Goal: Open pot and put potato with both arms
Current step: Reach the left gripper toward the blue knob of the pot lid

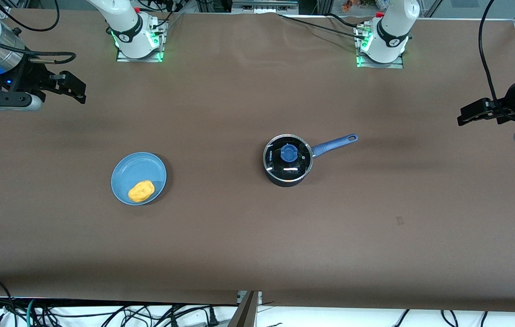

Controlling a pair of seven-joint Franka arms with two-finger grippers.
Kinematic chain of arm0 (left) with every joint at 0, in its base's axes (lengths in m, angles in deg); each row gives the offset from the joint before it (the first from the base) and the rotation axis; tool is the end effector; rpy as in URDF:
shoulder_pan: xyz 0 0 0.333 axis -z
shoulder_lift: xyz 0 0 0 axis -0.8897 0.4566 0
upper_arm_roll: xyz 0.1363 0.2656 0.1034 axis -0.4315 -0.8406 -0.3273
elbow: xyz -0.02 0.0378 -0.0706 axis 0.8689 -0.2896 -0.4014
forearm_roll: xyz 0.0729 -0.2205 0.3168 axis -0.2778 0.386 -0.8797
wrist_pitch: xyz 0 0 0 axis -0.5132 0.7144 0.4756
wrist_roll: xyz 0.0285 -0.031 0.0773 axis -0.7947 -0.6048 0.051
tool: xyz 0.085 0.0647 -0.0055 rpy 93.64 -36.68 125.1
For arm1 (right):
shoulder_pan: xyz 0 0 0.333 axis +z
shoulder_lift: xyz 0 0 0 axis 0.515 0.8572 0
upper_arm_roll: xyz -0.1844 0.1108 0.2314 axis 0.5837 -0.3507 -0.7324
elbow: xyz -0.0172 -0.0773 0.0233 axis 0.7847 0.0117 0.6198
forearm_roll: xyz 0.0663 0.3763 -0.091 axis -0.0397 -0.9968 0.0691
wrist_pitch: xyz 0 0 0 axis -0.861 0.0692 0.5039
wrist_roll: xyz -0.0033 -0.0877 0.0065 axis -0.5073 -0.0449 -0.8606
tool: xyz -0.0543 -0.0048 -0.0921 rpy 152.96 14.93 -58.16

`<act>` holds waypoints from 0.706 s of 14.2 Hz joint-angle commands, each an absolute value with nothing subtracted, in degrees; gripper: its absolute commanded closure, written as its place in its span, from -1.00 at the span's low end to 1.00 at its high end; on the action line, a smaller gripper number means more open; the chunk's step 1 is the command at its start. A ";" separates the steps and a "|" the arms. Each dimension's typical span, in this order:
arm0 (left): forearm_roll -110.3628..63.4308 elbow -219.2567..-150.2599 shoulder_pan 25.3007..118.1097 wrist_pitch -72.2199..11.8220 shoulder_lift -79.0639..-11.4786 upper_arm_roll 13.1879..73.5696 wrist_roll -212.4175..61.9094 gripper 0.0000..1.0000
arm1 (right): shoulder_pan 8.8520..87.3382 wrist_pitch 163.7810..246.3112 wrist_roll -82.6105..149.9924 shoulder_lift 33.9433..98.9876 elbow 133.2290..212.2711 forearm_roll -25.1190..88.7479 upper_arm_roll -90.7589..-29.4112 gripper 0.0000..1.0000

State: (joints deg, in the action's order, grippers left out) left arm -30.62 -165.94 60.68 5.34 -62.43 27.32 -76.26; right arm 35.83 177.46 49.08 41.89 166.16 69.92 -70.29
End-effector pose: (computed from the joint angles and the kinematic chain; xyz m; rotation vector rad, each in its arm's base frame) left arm 0.5836 -0.0024 0.6036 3.0998 0.1424 -0.2144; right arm 0.5368 0.0888 0.6131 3.1086 -0.0214 -0.0843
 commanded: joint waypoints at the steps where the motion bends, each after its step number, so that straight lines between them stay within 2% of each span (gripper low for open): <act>1: -31.49 -167.49 60.63 4.96 -64.04 27.43 -77.40 -1.00 | 35.83 176.88 48.83 42.21 164.78 69.01 -69.93 -1.00; 7: -30.18 -170.04 62.73 4.61 -63.95 28.21 -76.88 -1.00 | 35.39 176.61 48.13 42.21 164.87 69.01 -68.61 -1.00; 10: -28.07 -170.56 65.63 1.81 -63.16 28.31 -73.55 -1.00 | 35.57 176.96 48.30 42.30 164.78 68.92 -69.05 -1.00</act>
